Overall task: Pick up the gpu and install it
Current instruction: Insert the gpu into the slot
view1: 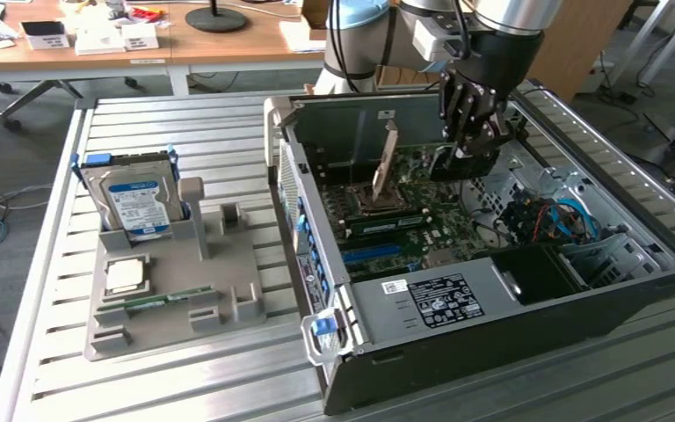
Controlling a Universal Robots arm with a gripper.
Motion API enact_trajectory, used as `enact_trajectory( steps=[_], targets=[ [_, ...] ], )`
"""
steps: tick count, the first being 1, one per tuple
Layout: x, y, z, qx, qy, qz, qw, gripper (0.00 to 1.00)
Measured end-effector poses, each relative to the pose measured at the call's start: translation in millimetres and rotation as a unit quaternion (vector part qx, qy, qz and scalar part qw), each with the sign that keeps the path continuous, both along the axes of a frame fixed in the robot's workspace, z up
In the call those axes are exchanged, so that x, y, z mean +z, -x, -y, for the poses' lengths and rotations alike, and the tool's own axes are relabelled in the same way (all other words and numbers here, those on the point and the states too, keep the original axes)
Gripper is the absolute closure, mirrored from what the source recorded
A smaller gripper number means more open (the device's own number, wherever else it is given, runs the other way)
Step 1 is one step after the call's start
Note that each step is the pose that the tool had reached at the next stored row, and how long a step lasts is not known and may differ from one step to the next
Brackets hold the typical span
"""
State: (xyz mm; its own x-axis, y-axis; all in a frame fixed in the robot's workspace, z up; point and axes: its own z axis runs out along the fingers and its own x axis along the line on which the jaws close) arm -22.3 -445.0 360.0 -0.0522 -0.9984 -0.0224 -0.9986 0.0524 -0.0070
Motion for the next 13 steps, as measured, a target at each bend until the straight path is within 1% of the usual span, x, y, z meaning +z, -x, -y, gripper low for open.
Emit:
enact_trajectory(
  steps=[9, 13],
  targets=[
    [-0.5, 5.8, 0.0, 0.000, 0.0000, 0.0000, 1.0000, 0.73],
    [-2.9, 6.7, 0.0, 0.000, -0.0001, 0.0000, 1.0000, 0.73]
  ],
)
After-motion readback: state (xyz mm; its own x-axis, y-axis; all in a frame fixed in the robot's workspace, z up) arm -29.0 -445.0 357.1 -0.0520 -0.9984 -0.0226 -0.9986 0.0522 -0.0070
